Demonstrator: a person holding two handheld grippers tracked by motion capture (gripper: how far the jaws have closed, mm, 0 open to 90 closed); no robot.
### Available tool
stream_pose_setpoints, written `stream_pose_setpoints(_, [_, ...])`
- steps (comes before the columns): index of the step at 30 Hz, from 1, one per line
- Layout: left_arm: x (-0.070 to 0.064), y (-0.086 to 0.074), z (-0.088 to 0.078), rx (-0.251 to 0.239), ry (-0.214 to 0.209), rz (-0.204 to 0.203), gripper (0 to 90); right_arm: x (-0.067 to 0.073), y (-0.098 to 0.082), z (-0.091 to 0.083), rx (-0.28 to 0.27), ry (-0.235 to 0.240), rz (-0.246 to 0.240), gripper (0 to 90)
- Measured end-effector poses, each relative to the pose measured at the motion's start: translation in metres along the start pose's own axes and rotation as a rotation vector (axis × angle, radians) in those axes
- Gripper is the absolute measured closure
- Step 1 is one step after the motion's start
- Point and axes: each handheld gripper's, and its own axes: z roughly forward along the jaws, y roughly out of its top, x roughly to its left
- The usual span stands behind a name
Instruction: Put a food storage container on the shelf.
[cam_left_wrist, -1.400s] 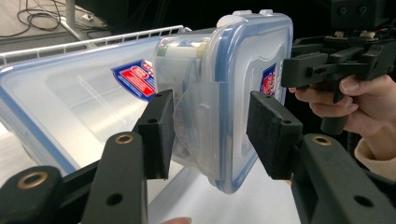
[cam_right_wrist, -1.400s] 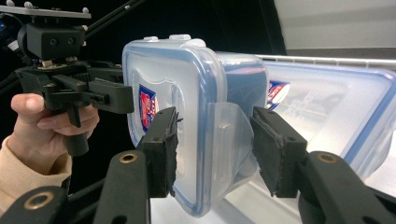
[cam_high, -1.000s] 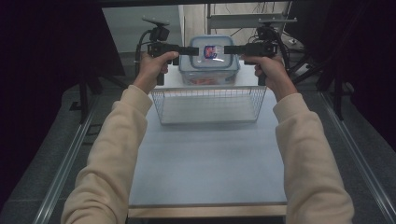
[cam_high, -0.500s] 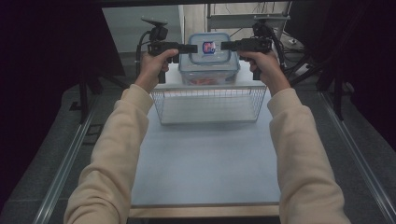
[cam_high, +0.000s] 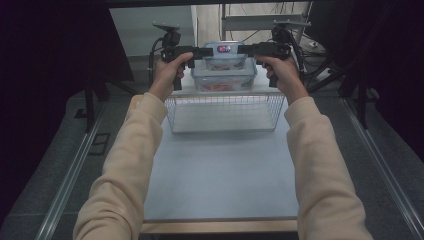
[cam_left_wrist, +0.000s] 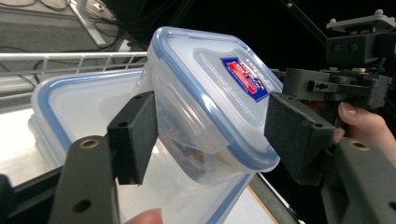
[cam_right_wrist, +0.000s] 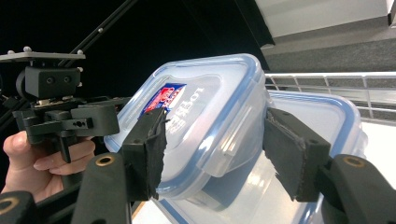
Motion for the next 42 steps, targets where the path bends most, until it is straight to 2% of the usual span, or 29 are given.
stream_pose_setpoints(3, [-0.001, 0.0, -0.002, -0.019, 0.017, 0.004, 31.2, 0.0, -0.001, -0.003, -0.02, -0.015, -0.013, 38.6])
stream_pose_setpoints(10, [-0.006, -0.004, -0.016, -0.034, 0.016, 0.026, 28.7, 0.005, -0.002, -0.018, -0.055, -0.009, -0.037, 38.5])
stream_pose_setpoints(16, [-0.01, -0.011, -0.028, -0.042, 0.024, 0.039, 28.1, 0.011, -0.01, -0.029, -0.05, -0.03, -0.066, 38.6])
stream_pose_setpoints(18, [-0.011, -0.015, -0.032, -0.031, 0.022, 0.053, 28.2, 0.011, -0.013, -0.033, -0.047, -0.033, -0.067, 38.4])
stream_pose_setpoints(20, [-0.012, -0.019, -0.034, -0.013, 0.044, 0.082, 28.1, 0.011, -0.017, -0.035, -0.042, -0.024, -0.083, 37.4])
stream_pose_setpoints(26, [-0.012, -0.028, -0.041, -0.008, 0.032, 0.093, 28.1, 0.008, -0.029, -0.041, -0.025, -0.019, -0.108, 35.7])
stream_pose_setpoints(32, [-0.018, -0.046, -0.054, -0.021, 0.036, 0.124, 27.9, 0.007, -0.048, -0.054, -0.039, 0.005, -0.131, 35.2])
stream_pose_setpoints(33, [-0.02, -0.053, -0.058, -0.032, 0.03, 0.134, 27.9, 0.006, -0.052, -0.056, -0.043, 0.01, -0.137, 35.2])
stream_pose_setpoints(38, [-0.027, -0.076, -0.068, -0.016, 0.051, 0.169, 27.3, 0.006, -0.081, -0.07, -0.052, 0.028, -0.161, 34.4])
stream_pose_setpoints(40, [-0.03, -0.09, -0.072, -0.012, 0.042, 0.196, 27.3, 0.006, -0.093, -0.075, -0.051, 0.038, -0.179, 34.1])
stream_pose_setpoints(42, [-0.031, -0.101, -0.075, -0.012, 0.034, 0.203, 27.2, 0.005, -0.102, -0.079, -0.052, 0.042, -0.189, 34.0])
